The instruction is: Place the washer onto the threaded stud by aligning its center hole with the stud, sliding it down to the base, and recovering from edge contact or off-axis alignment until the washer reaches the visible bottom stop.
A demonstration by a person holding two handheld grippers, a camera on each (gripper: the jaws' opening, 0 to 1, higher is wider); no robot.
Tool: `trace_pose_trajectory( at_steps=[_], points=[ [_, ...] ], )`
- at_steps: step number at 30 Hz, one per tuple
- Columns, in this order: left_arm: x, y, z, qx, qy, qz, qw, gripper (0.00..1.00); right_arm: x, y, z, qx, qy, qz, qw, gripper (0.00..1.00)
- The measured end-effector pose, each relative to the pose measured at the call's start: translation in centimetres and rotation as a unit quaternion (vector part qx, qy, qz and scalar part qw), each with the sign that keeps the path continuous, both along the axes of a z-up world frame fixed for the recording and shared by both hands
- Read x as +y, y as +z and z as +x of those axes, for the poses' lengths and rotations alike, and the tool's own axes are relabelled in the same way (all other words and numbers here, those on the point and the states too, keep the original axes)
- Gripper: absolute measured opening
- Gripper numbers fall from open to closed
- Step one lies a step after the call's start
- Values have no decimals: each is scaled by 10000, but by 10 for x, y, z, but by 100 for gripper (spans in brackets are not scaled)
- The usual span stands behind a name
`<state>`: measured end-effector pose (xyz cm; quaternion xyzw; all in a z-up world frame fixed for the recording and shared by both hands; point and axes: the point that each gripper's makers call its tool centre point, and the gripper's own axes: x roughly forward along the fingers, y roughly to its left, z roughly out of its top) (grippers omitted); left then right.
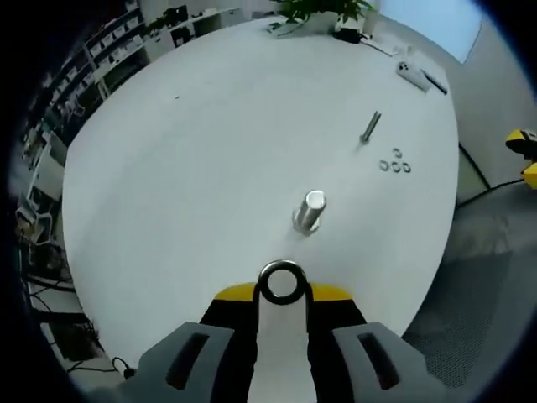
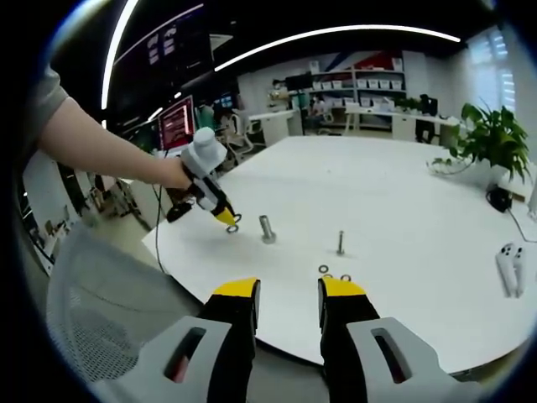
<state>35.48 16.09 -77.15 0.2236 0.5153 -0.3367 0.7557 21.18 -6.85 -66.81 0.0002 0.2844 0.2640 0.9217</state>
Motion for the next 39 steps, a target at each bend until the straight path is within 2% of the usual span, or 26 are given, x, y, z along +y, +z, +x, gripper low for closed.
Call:
trace_pose_trajectory(
  at_steps=[8,13,15,39],
  points=[
    [-26,12,15,-130,-250,-134,9995,19,-1,0,0,-7,-13,-3,10000,30],
    [-42,11,18,-126,-459,-152,9988,19,0,-1,-1,14,27,-45,10000,30],
    [-48,13,21,-213,-593,-184,9978,19,0,-1,-1,17,14,-34,10000,30],
    [-60,-17,19,3,-1187,472,9918,19,2,-1,-1,0,78,-28,10000,30]
  ],
)
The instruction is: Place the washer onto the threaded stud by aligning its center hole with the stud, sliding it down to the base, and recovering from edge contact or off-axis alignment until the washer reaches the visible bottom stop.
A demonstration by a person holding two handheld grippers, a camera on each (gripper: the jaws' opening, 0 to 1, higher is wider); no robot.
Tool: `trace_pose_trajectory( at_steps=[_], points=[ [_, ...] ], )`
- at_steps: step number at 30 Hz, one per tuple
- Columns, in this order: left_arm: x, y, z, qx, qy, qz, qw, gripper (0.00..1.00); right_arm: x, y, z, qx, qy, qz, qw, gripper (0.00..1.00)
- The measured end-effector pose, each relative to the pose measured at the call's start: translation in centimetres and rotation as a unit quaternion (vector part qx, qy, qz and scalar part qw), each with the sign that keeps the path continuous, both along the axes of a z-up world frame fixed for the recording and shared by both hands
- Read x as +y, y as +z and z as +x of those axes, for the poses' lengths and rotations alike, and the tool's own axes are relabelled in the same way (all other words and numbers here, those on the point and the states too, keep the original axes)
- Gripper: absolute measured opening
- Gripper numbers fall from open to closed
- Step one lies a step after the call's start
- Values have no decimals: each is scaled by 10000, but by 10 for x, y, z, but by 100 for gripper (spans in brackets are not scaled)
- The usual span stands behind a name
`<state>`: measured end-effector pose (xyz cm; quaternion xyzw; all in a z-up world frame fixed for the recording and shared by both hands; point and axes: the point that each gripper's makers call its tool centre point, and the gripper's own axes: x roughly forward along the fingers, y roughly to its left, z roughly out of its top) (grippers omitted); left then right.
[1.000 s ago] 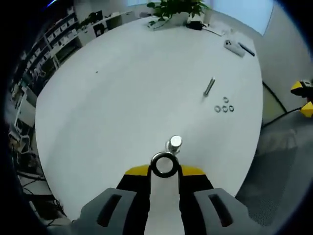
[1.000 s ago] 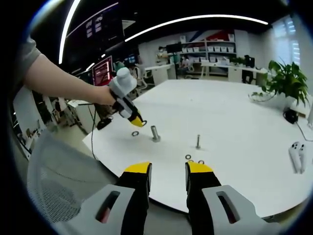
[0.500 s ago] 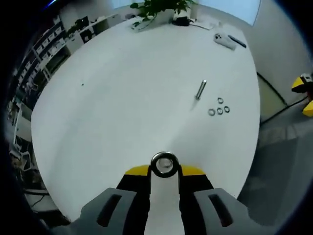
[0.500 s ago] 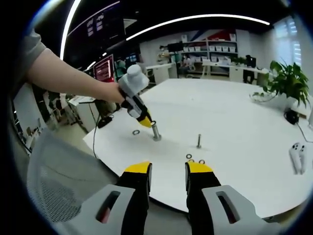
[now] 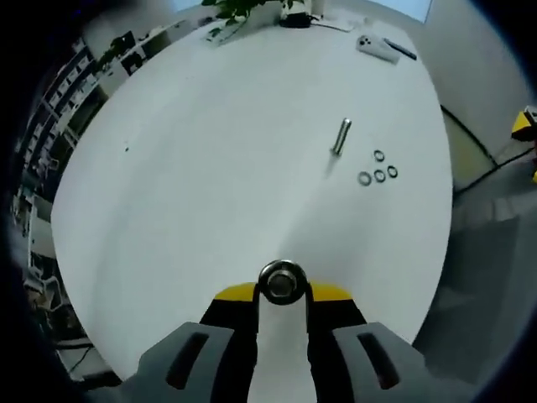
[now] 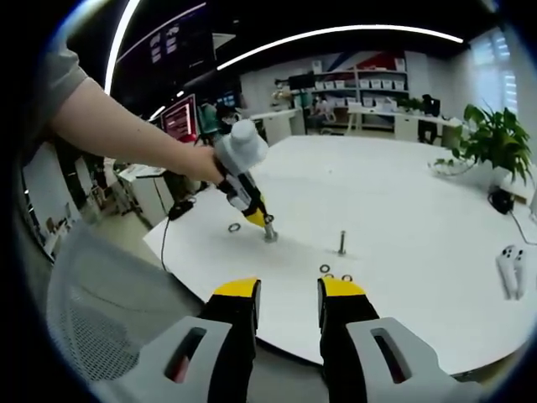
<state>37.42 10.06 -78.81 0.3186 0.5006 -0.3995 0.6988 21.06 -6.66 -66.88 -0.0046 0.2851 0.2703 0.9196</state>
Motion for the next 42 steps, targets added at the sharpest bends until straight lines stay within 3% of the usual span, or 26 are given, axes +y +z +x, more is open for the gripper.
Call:
trace_pose_trajectory(
  at_steps=[16,30,37,42],
  points=[
    [1,-33,0,36,-3,144,9999,19,0,-1,-1,10,12,-57,10000,29],
    [4,-39,-1,23,90,-154,9998,20,0,-1,-1,33,-8,-40,10000,29],
    [20,-39,-7,-6,11,-127,9999,22,-2,-2,0,55,-43,-56,10000,29],
    [43,-38,-10,8,283,-135,9995,22,-2,-3,0,58,-39,-77,9999,29]
  ],
)
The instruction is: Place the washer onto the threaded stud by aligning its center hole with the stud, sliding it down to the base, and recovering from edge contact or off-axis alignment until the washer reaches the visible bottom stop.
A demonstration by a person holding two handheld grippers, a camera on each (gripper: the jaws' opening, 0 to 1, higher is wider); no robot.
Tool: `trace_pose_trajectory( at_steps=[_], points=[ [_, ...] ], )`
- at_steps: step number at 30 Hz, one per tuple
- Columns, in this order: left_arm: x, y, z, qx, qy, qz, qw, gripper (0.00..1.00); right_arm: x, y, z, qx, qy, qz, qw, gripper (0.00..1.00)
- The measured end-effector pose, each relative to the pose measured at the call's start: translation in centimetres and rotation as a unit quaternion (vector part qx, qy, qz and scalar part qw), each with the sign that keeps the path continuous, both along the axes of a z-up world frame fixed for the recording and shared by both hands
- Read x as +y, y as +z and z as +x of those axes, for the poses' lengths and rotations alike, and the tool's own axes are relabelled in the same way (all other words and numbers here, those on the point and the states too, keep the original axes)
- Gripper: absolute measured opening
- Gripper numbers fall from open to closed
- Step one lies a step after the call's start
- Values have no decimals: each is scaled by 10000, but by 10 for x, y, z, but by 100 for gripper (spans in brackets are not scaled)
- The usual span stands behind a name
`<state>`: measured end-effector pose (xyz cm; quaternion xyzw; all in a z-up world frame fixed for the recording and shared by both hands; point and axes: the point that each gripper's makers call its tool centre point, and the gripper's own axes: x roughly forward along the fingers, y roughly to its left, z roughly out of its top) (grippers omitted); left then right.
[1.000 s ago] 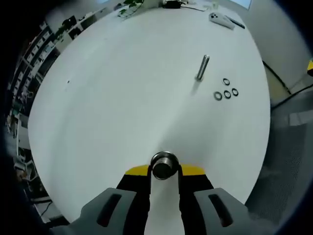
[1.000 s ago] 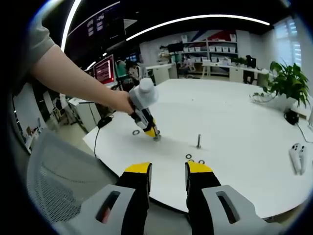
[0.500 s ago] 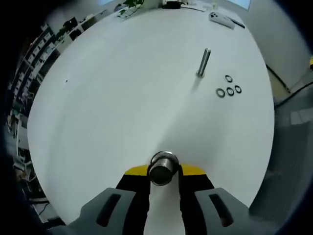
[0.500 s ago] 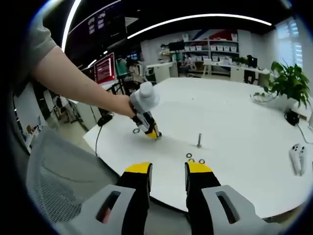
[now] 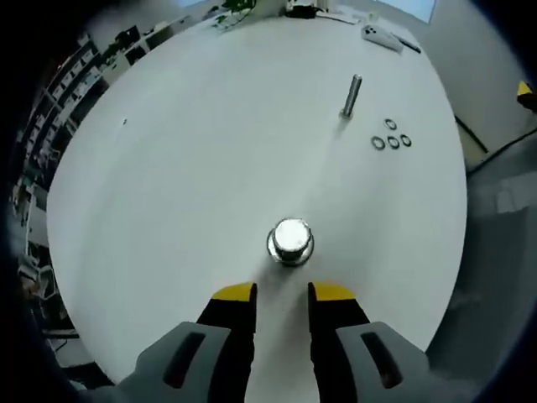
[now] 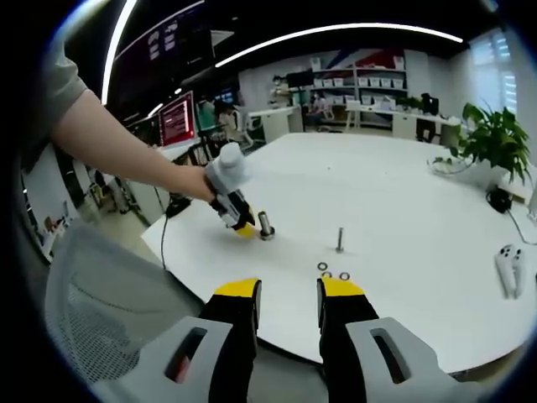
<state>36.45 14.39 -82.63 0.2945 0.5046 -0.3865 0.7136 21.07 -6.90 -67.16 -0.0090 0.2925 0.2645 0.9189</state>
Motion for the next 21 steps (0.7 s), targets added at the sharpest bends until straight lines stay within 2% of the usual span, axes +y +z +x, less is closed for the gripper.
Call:
trace_pose_trajectory(
  at_steps=[5,10,17,21],
  points=[
    [24,-4,-2,20,31,127,9999,23,-3,-1,0,15,-74,-38,10000,29],
    [39,0,2,-9,281,125,9995,24,-3,-2,0,33,-50,-70,10000,29],
    [62,-6,2,97,569,266,9980,24,-4,-3,1,22,-84,-87,9999,29],
    [72,-10,6,8,451,484,9978,24,-5,-3,0,33,-75,-116,9999,29]
  ],
)
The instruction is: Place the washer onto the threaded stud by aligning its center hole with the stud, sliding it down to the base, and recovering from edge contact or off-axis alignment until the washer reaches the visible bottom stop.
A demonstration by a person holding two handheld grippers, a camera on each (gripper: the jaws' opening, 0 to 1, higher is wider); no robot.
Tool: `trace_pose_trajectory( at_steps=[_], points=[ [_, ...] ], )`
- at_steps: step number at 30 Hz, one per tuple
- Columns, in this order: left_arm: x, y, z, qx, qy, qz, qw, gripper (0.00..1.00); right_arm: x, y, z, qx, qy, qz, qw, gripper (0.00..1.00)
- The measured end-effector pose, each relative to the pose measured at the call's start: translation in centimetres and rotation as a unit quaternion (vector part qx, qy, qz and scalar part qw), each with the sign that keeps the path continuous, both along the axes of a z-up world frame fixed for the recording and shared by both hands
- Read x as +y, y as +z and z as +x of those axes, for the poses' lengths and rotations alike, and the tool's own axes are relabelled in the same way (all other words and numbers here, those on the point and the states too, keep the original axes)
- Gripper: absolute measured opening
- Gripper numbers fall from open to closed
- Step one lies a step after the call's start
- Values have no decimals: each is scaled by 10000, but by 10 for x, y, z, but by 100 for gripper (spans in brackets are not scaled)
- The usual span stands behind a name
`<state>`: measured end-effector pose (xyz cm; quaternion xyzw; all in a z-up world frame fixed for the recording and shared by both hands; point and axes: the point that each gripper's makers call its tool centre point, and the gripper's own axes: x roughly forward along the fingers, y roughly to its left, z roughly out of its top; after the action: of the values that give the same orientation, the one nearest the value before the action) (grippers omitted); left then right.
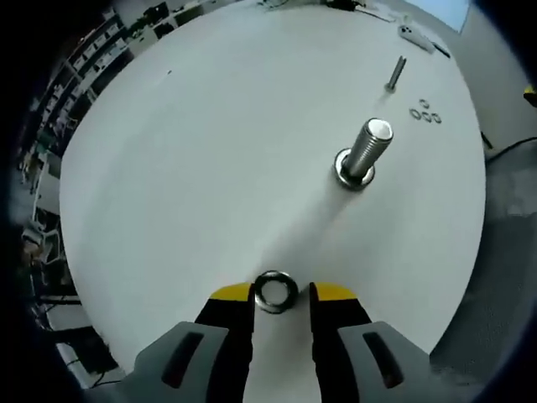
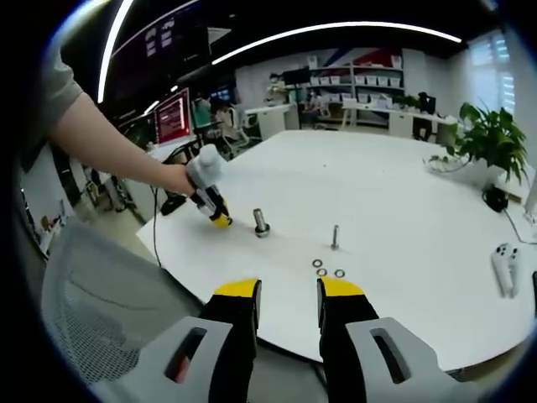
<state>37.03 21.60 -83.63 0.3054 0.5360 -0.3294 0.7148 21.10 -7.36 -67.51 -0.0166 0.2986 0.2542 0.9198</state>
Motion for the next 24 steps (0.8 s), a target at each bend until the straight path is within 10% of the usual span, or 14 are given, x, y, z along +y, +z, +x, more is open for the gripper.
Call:
trace_pose_trajectory(
  at_steps=[24],
  points=[
    [-13,-4,-16,405,178,-142,9989,21,0,-2,0,39,16,-53,10000,28]
  ],
)
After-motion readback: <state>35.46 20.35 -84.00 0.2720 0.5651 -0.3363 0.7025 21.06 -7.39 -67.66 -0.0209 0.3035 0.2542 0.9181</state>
